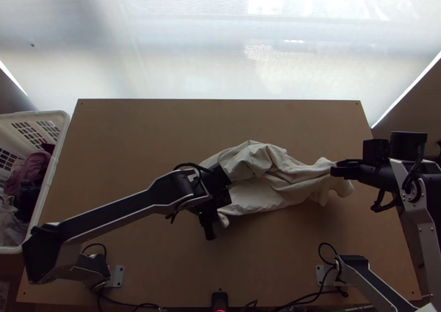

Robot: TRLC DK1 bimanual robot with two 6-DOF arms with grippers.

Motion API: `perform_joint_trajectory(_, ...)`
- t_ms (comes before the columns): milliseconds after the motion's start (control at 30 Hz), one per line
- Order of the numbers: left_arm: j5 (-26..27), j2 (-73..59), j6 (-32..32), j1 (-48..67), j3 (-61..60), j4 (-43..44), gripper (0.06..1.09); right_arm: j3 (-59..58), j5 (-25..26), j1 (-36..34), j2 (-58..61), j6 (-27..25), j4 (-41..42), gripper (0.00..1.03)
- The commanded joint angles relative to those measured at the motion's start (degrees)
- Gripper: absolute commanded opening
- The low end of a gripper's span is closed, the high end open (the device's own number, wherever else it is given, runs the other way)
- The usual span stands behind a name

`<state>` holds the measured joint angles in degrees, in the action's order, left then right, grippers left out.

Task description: Fold the t-shirt

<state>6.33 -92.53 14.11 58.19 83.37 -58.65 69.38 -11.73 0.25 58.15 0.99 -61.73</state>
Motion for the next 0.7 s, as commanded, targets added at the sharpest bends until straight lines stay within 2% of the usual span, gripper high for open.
perform_joint_trajectory(0,7.73,14.57,9.62,-2.03,2.23,-12.89,0.32,1.10,-0.75,0.72,1.35,1.73,0.65,0.03)
perform_joint_trajectory(200,9.23,20.29,11.20,-8.89,7.24,-21.33,0.32,1.28,-1.63,1.15,1.26,2.43,0.04,0.03)
perform_joint_trajectory(300,9.93,21.16,6.99,-12.75,6.80,-21.33,0.34,1.37,-1.63,2.30,1.18,3.40,0.04,0.03)
perform_joint_trajectory(333,10.81,20.81,4.96,-12.75,6.63,-21.24,0.48,1.28,-1.63,2.30,1.18,3.58,0.04,0.03)
perform_joint_trajectory(433,12.39,19.32,-0.40,-9.06,5.22,-19.22,0.99,1.19,-1.63,2.30,1.26,3.93,0.04,0.03)
perform_joint_trajectory(467,12.48,18.00,-3.83,-7.13,5.22,-18.60,1.04,1.28,-1.63,2.30,1.35,3.84,0.04,0.03)
perform_joint_trajectory(600,21.27,14.40,-11.21,-9.50,4.78,-15.70,1.04,1.54,-1.55,2.39,1.26,3.66,-0.14,0.03)
perform_joint_trajectory(667,21.89,13.17,-14.64,-11.79,3.90,-13.68,1.04,1.37,-1.55,2.39,1.09,3.58,-0.32,0.03)
